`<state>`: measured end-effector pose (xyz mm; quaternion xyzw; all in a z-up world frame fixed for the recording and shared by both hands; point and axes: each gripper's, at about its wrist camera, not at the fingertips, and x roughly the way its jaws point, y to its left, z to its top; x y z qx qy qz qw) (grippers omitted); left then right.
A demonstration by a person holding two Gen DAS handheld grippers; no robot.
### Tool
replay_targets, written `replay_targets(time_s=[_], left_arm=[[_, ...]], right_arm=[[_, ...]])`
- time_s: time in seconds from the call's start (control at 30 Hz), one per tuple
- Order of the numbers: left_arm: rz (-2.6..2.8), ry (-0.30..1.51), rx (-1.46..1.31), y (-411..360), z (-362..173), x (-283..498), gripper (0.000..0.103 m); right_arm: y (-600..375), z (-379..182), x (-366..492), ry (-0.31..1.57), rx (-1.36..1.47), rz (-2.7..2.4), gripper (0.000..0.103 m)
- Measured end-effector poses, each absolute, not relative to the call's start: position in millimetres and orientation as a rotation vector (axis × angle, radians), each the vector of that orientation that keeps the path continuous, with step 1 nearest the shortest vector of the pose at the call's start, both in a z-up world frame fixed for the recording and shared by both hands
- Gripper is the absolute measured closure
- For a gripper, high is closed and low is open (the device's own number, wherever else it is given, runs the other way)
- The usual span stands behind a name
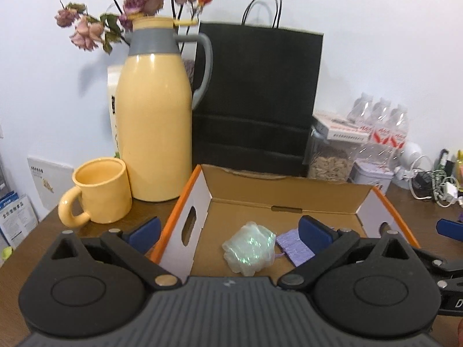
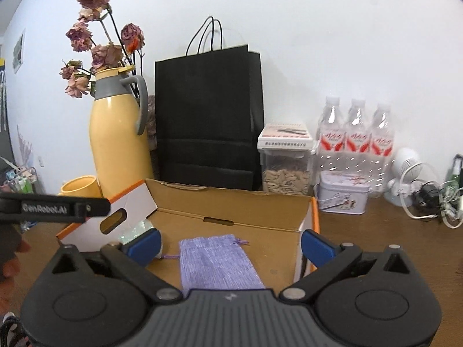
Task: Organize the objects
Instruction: 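Carry both items into the cardboard box and open both grippers, then grasp the black cable with left gripper while right gripper grasps plush sheep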
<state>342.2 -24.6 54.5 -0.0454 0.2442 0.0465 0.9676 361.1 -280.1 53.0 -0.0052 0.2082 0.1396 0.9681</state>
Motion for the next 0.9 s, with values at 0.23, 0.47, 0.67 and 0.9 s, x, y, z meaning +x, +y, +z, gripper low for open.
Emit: replay_targets(time_s=[0.23,0.47,0.67,0.9], left_arm=[[0.063,0.455,-0.082,-11.3,65.4,289.5,0.000],[0.064,0.452,-0.057,10.4,60.6,226.5,0.000],[0.073,0.513,-0.051,27.7,41.6,187.5,0.000],[0.104,0.606,-0.056,41.0,14.0,156.2,0.000]], right_arm=[[-267.9,66.1,308.1,0.384,-0.079,0.247,0.000],[-256.5,65.0,244.9,0.377,-0.095,0.238,0.000],[-249.9,49.8,197.0,0.404,-0.087,0.235,0.000],[-249.9,29.8,164.1,0.465,-0.034,0.176,0.000]])
